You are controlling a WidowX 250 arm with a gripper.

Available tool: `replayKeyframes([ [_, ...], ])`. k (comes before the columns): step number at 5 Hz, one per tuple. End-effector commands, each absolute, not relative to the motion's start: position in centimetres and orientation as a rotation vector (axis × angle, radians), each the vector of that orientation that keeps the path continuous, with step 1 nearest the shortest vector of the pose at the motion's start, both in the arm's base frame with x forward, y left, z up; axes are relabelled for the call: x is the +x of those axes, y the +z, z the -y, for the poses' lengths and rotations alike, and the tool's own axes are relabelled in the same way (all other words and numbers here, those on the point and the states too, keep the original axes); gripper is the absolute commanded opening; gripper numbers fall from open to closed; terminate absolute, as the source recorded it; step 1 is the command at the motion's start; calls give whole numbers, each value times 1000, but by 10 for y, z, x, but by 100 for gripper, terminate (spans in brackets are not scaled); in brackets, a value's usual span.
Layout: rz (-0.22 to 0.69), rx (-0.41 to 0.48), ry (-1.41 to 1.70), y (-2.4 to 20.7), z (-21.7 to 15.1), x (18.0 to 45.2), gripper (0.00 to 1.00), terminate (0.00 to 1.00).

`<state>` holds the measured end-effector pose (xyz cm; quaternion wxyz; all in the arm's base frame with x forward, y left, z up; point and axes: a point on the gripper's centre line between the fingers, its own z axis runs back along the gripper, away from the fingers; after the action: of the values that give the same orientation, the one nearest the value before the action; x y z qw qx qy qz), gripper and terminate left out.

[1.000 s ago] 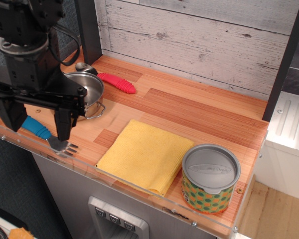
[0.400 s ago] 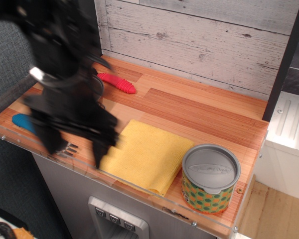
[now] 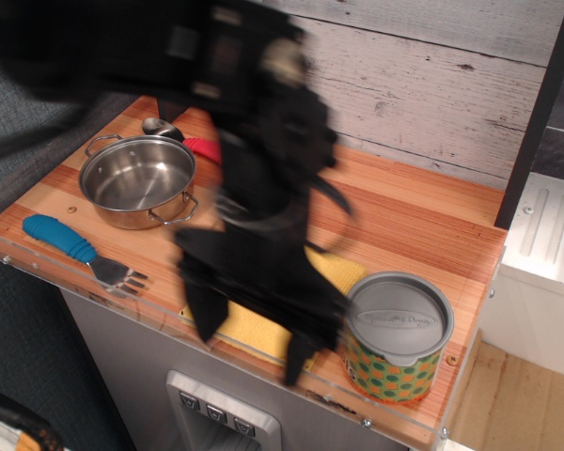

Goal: Move the can to the back of the counter

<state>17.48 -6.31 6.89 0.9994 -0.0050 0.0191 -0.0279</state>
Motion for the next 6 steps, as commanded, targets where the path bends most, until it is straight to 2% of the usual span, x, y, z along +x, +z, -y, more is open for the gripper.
replayKeyframes([
  [1,-50,-30,-115,66,95,183,100,0],
  [2,-44,-31,-104,63,105,192,100,0],
  [4,-22,44,7,58,104,219,100,0],
  [6,3,40,27,60,102,246,100,0],
])
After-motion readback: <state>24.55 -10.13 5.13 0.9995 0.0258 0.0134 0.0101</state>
